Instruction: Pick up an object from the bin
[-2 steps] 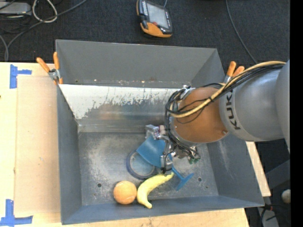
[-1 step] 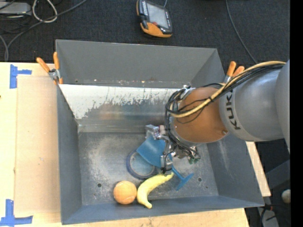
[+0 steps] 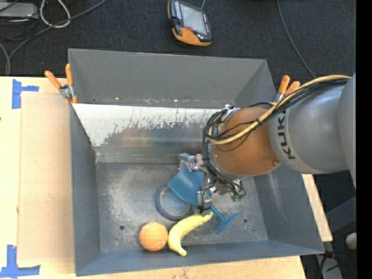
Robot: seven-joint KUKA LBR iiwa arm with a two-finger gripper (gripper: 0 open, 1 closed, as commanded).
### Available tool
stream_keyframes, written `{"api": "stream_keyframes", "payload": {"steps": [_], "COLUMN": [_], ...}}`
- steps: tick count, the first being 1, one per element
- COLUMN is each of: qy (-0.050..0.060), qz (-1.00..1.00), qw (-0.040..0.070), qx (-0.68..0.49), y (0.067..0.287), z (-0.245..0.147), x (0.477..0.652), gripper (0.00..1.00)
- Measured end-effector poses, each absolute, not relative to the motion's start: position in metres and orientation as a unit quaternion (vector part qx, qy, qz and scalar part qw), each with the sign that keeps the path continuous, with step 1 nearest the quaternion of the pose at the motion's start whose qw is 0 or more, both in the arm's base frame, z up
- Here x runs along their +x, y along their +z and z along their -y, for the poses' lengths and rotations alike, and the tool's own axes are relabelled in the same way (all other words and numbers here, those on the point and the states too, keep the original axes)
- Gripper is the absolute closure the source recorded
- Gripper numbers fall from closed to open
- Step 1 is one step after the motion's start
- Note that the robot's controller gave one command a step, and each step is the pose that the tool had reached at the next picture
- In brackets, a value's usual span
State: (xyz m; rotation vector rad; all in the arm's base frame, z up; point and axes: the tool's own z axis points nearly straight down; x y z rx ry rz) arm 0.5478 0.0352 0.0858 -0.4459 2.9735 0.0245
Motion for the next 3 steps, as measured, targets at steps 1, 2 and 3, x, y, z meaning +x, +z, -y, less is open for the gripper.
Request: {"api": "stream_keyframes", "payload": {"steps": [1,2,3], "qy": [0.008,0.008,0.008], "qz": [-0.987,-0.987,-0.987], "qw": [0.067,0.067,0.067], "qx": [-0.148,-0.147,-0.147], "y": [0.0858,0.0858,0.0858], "z": [-0.0352,-0.0351,-0.0351], "x": [0.5478,0.5478,0.5478], "gripper": [1.00,1.00,1.00]}}
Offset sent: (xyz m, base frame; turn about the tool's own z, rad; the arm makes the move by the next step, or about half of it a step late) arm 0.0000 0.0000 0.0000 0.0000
